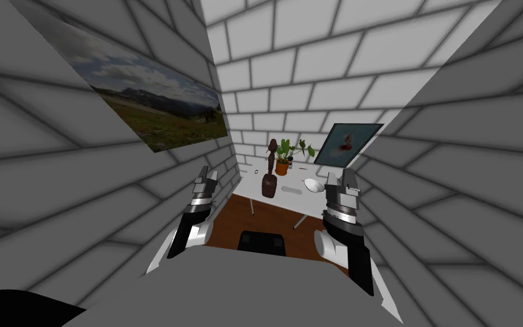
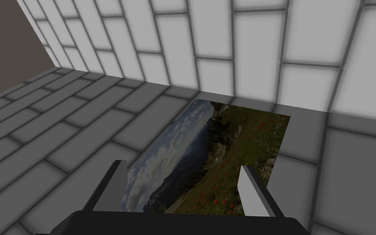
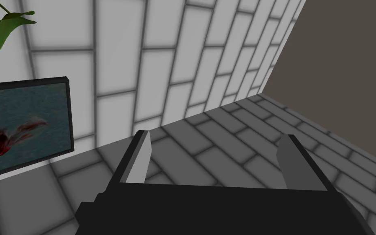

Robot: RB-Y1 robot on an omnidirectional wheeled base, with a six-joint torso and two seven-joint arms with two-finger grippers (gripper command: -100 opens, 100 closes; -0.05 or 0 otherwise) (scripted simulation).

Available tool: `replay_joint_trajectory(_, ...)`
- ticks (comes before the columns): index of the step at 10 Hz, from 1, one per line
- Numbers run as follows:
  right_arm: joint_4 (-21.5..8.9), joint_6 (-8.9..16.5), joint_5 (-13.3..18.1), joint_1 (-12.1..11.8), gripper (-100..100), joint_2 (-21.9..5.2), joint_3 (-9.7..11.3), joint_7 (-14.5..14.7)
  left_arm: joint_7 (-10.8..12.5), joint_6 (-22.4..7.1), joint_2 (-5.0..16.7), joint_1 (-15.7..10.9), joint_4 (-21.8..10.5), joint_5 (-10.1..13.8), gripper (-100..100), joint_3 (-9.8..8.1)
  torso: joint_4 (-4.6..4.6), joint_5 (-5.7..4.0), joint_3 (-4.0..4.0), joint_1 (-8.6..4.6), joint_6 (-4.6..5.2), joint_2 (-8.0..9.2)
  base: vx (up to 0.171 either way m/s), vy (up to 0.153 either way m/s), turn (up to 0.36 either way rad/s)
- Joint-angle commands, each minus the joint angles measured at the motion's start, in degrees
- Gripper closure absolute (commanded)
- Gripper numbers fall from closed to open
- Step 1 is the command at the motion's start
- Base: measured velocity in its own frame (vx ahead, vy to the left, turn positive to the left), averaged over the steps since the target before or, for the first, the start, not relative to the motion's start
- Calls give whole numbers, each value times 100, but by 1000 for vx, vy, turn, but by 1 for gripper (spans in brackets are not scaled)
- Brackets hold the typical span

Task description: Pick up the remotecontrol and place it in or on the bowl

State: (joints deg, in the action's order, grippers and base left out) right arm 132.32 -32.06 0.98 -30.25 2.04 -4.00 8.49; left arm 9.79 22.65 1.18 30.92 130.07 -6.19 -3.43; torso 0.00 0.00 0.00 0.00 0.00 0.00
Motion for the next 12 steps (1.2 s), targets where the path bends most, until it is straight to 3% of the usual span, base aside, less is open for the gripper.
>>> replay_joint_trajectory(1, -41, 20, 58, -45, -100, -176, -18, -2, 0, 0, 0, 0, 0, 0, 0, 0, 0, 0, 0, 0, 0, 0, -21, 0, 64)
replay_joint_trajectory(5, -286, 144, 383, -296, -100, -831, -131, -9, 0, 0, 0, -1, 0, 0, 0, 0, 6, -1, 16, -6, -1, 28, -68, -5, 131)
replay_joint_trajectory(12, -970, 489, 1189, -920, -100, -2005, -416, -31, 0, 0, 0, -1, 0, 0, 0, 0, 6, -1, 14, -6, -1, 24, -88, -8, 219)
